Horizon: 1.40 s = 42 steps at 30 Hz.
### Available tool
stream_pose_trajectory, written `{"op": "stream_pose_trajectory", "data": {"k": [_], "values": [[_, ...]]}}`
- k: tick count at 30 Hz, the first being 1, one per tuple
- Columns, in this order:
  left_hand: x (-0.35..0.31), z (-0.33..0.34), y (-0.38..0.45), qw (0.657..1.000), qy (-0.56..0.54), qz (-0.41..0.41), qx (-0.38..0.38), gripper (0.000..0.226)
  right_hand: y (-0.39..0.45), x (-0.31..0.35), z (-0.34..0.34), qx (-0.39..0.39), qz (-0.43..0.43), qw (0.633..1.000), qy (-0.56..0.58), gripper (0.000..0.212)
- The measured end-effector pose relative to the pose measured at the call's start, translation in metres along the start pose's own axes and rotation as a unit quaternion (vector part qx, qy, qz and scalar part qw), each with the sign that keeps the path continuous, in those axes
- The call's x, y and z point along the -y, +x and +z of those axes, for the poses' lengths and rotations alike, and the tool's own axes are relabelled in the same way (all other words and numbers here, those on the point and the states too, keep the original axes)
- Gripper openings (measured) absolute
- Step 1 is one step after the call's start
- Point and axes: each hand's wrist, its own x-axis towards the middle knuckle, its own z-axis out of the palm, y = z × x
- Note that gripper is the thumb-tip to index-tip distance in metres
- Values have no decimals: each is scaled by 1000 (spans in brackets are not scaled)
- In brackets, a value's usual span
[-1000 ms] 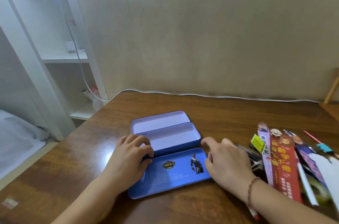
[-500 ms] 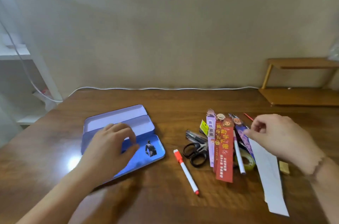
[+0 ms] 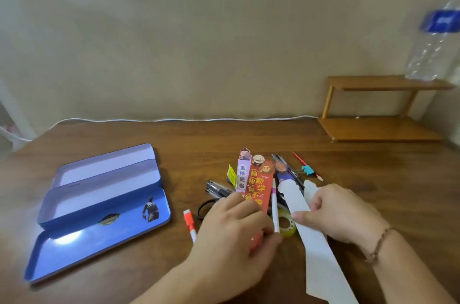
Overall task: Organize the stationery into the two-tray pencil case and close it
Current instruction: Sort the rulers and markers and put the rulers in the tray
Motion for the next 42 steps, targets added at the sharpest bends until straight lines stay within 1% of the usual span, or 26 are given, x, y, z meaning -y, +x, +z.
{"op": "stream_pose_trajectory", "data": {"k": [2,4,7,9,11,14,15,16,17,19,20,21,22,23,24,25,26,28,30,31,32,33,36,38,40,42], "values": [[7,-2,-2,999,-37,-16,-8,15,2,-2,-2,-7,-13,998,61,44],[11,-4,-3,997,-66,-35,-14,15,3,-3,-5,-9,-27,993,114,47],[11,-6,0,993,-98,-60,-34,14,1,-9,-11,-14,-41,987,153,48],[10,-6,0,988,-122,-74,-61,13,-1,-10,-16,-13,-67,973,221,47],[6,-5,0,978,-172,-92,-80,16,-7,0,-15,-22,-120,935,332,38],[1,-1,-3,942,-283,-167,-62,44,-20,33,-1,-63,-194,860,468,17],[0,0,-3,937,-289,-188,-64,48,-22,43,6,-79,-209,841,493,18],[1,-1,-2,936,-280,-199,-75,47,-25,50,12,-82,-221,826,513,27],[2,-4,0,937,-274,-201,-86,43,-26,54,16,-62,-233,812,531,41],[10,-11,6,927,-305,-196,-99,37,-25,55,21,-2,-265,786,558,61],[15,-15,9,913,-334,-212,-101,39,-25,53,23,-7,-281,787,549,61],[21,-19,11,892,-366,-243,-104,41,-23,49,26,-49,-288,807,513,54],[27,-23,14,864,-402,-284,-109,42,-21,43,28,-117,-289,841,443,45],[33,-27,15,829,-442,-324,-110,42,-20,39,27,-187,-284,881,329,37],[39,-30,16,791,-485,-357,-107,40,-20,36,28,-230,-278,909,207,34],[44,-32,17,752,-527,-383,-104,37,-20,36,28,-236,-266,928,114,36],[48,-34,17,715,-564,-401,-99,34,-20,35,28,-217,-252,941,66,40],[51,-38,17,648,-629,-422,-81,29,-20,31,26,-149,-253,955,38,61],[51,-39,17,587,-678,-437,-64,29,-21,27,25,-58,-320,946,8,91],[51,-39,17,567,-693,-442,-58,29,-21,26,25,-14,-348,937,1,100],[52,-39,16,552,-701,-449,-55,29,-23,27,25,10,-369,929,-14,101],[54,-38,16,541,-705,-455,-54,29,-23,28,25,20,-383,923,-37,95],[58,-36,16,525,-702,-477,-59,27,-23,33,25,-15,-415,905,-87,55],[58,-37,17,521,-701,-484,-54,27,-23,30,22,-46,-439,895,-58,41],[59,-37,18,520,-698,-489,-48,27,-25,26,14,-67,-451,890,-15,36],[61,-36,19,522,-696,-491,-47,27,-28,21,9,-130,-438,888,50,27]]}}
